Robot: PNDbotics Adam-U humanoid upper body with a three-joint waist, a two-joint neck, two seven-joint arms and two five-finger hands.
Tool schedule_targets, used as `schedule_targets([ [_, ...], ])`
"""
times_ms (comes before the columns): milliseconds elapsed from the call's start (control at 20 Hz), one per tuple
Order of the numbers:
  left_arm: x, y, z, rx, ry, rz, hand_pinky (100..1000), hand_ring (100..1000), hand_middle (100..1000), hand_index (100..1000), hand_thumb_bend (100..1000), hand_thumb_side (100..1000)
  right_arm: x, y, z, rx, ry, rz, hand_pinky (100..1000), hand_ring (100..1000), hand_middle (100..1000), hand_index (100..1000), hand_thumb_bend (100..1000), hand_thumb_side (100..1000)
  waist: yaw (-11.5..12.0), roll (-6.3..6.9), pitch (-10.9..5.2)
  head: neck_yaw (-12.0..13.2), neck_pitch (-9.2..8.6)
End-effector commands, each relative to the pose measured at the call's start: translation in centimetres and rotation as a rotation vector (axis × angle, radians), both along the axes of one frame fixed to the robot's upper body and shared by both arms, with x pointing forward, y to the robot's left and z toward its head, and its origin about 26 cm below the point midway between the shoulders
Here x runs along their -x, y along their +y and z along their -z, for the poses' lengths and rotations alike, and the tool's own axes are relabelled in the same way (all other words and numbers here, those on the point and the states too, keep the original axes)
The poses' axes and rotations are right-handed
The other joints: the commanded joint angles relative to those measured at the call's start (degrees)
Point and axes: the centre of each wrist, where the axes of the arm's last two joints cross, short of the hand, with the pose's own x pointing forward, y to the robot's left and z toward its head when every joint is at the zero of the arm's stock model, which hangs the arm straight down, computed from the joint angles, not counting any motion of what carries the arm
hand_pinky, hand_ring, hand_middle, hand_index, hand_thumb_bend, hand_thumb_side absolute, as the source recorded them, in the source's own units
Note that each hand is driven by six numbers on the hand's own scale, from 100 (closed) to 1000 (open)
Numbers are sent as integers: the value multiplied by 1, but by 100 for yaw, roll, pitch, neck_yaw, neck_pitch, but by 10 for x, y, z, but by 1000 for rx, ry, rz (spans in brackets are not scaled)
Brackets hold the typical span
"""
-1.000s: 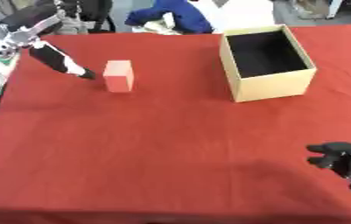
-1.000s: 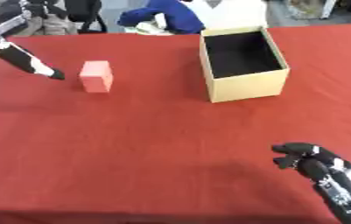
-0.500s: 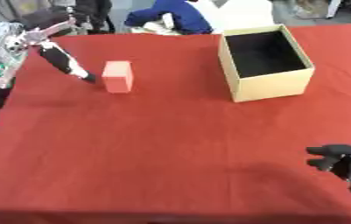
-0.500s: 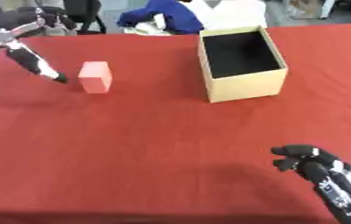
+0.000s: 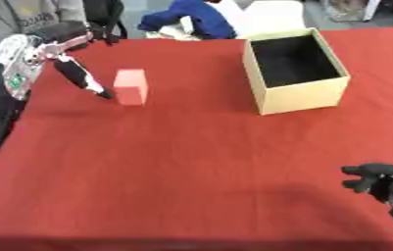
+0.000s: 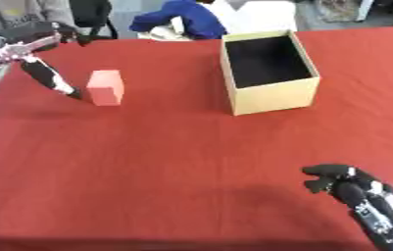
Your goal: Pick up objects on the table and place them in the box.
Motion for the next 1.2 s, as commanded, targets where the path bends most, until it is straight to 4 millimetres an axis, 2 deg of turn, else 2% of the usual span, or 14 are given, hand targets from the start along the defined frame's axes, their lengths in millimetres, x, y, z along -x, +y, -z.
schedule_targets([
  [50, -4, 5, -9, -24, -21, -26, 785, 798, 735, 881, 841, 393, -1, -2, -6, 17, -22, -11, 843, 899, 574, 823, 100, 640, -7, -9, -82, 9, 28],
  [500, -16, 1, 4, -5, -1, -41, 793, 725, 718, 873, 790, 390, -1, 0, -7, 19, -24, -24, 843, 900, 574, 823, 100, 640, -52, -20, -54, 41, 28],
  [1200, -22, -5, 30, -3, 28, -72, 780, 695, 682, 858, 739, 380, -2, 2, -7, 23, -26, -29, 844, 900, 574, 823, 100, 642, -102, -17, 4, 51, 28],
])
